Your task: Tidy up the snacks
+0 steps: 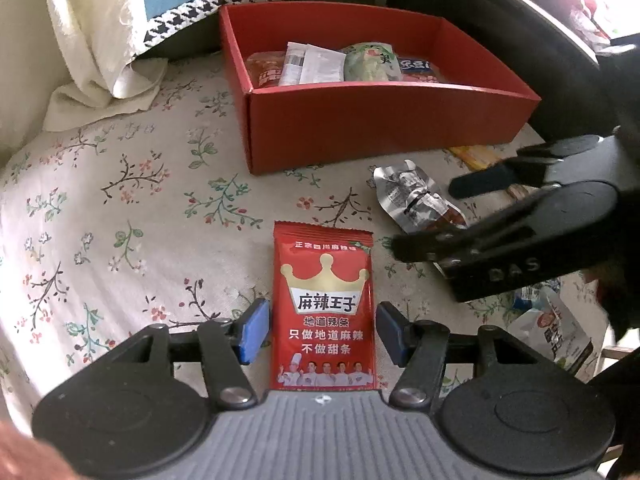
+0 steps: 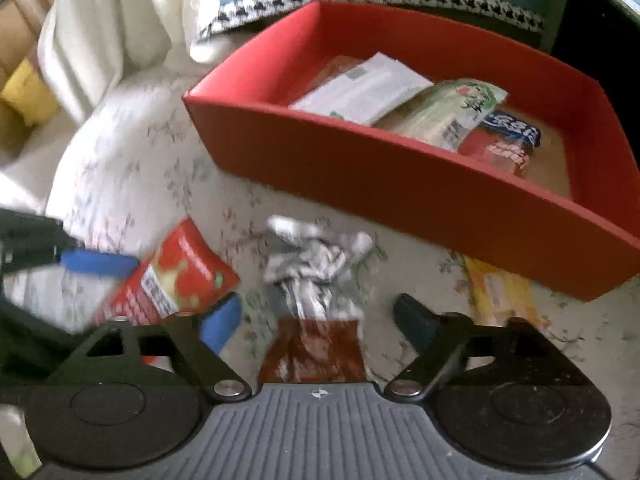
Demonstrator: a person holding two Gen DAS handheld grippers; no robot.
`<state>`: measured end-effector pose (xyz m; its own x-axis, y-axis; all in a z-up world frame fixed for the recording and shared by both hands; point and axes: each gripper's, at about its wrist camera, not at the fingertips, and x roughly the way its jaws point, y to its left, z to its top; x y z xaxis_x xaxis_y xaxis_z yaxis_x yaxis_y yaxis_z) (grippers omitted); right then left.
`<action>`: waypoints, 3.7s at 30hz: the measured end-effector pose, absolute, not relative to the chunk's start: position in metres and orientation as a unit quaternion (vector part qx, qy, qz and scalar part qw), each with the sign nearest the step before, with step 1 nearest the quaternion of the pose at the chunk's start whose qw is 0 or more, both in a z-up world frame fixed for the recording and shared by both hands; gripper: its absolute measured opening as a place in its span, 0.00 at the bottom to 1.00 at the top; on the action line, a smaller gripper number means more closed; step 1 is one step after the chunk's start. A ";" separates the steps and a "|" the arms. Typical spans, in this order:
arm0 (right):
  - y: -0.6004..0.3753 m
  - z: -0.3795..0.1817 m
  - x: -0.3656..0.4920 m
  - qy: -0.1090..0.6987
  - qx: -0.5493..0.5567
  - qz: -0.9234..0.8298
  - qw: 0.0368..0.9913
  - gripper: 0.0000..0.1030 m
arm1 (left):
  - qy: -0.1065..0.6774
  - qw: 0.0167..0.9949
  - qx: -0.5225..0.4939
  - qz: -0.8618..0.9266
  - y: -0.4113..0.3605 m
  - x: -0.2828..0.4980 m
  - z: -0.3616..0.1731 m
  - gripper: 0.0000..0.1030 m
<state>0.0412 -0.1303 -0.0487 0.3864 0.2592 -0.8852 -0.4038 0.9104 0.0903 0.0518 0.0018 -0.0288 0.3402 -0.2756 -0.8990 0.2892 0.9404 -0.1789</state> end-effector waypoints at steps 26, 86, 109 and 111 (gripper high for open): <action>-0.159 -0.028 0.022 0.477 0.046 0.140 0.867 0.52 | 0.522 0.841 0.005 -0.145 0.009 0.047 -0.020 0.38; -0.209 0.041 0.072 0.351 0.133 0.137 0.917 0.52 | 0.386 0.910 -0.030 -0.148 -0.024 0.122 0.072 0.38; -0.227 0.025 0.117 0.367 0.128 0.099 0.916 0.52 | 0.399 0.910 -0.005 -0.114 -0.038 0.168 0.053 0.38; -0.226 0.023 0.120 0.369 0.123 0.097 0.916 0.52 | 0.400 0.910 0.000 -0.111 -0.039 0.171 0.051 0.38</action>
